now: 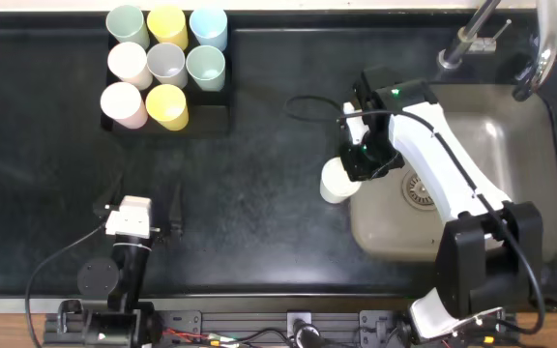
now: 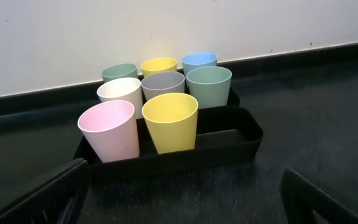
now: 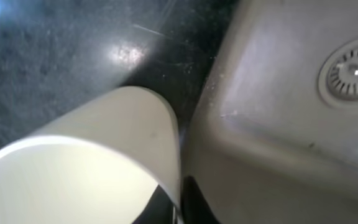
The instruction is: Store Cups
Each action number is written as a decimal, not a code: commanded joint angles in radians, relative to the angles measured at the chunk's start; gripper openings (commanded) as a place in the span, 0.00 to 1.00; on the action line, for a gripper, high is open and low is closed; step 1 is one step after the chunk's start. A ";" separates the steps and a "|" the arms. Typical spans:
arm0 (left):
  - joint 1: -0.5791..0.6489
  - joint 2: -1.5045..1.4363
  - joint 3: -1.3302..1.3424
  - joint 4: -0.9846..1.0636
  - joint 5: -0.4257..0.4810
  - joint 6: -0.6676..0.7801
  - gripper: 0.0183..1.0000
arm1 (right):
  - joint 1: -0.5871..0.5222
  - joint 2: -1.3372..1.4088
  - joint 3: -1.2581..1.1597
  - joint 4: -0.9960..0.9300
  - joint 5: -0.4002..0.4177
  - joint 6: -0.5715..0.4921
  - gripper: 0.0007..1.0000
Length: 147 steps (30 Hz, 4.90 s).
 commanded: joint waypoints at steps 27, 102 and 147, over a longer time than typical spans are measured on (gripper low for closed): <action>0.006 -0.009 -0.001 -0.006 -0.005 0.012 1.00 | 0.293 0.050 0.882 0.073 -0.002 0.224 0.04; 0.006 -0.009 -0.001 -0.006 -0.005 0.012 1.00 | 0.442 0.613 1.067 0.060 0.159 0.292 0.27; 0.006 -0.009 -0.001 -0.006 -0.005 0.012 1.00 | -0.140 -1.315 -0.711 0.796 0.013 0.087 1.00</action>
